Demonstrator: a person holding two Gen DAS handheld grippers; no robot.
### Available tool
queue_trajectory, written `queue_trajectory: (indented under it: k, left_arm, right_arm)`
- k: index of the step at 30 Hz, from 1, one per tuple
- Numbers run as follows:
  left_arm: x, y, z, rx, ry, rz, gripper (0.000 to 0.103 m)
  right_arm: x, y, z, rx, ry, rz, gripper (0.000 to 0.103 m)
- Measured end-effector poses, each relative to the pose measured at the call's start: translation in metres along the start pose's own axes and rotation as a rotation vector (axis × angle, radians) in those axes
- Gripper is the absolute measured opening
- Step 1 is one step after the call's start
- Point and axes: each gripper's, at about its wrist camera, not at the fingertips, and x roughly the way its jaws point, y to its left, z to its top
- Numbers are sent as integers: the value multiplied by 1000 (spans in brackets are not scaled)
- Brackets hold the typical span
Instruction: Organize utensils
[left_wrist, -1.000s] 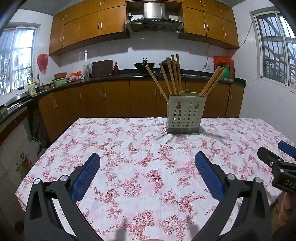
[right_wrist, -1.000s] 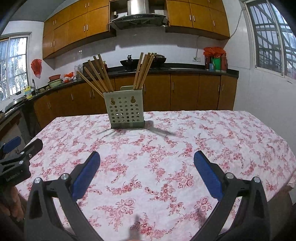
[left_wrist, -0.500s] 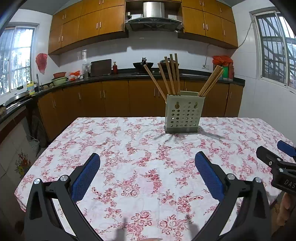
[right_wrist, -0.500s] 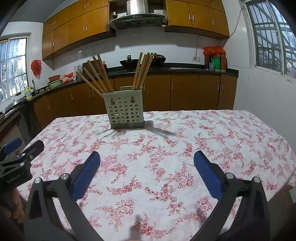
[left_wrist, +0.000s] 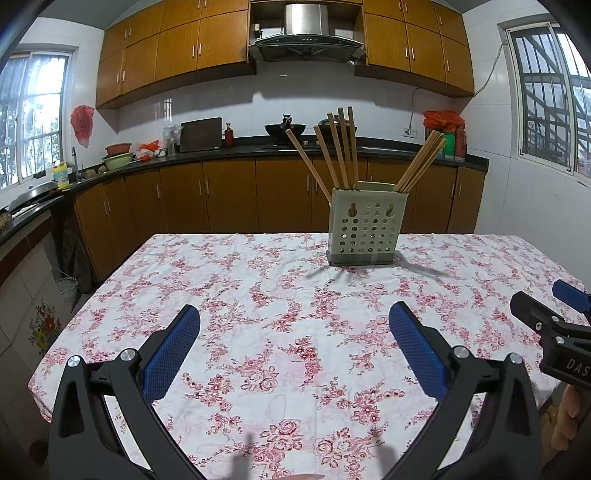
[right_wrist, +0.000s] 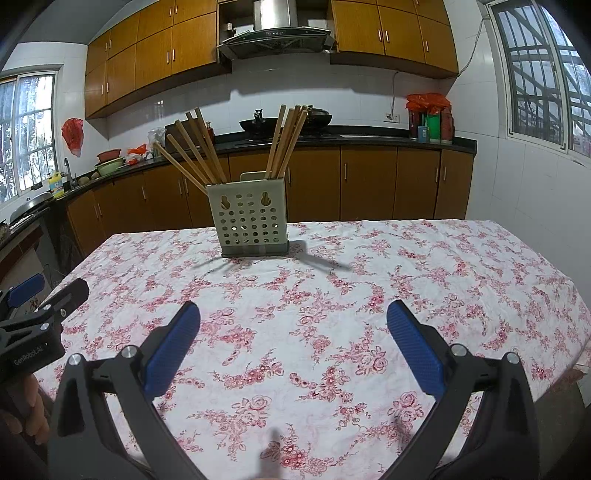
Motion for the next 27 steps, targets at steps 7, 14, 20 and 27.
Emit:
queue_trajectory:
  k: [7, 14, 20, 27]
  left_arm:
    - [0, 0, 0, -1, 0, 0, 101]
    - [1, -1, 0, 0, 2, -1, 101]
    - [1, 0, 0, -1, 2, -1, 101]
    - [1, -1, -1, -3, 6, -3, 101]
  right_arm:
    - [0, 0, 0, 0, 0, 0, 99]
    - [0, 0, 0, 0, 1, 0, 99]
    - [0, 0, 0, -1, 0, 0, 99]
    - [1, -1, 0, -1, 1, 0, 99]
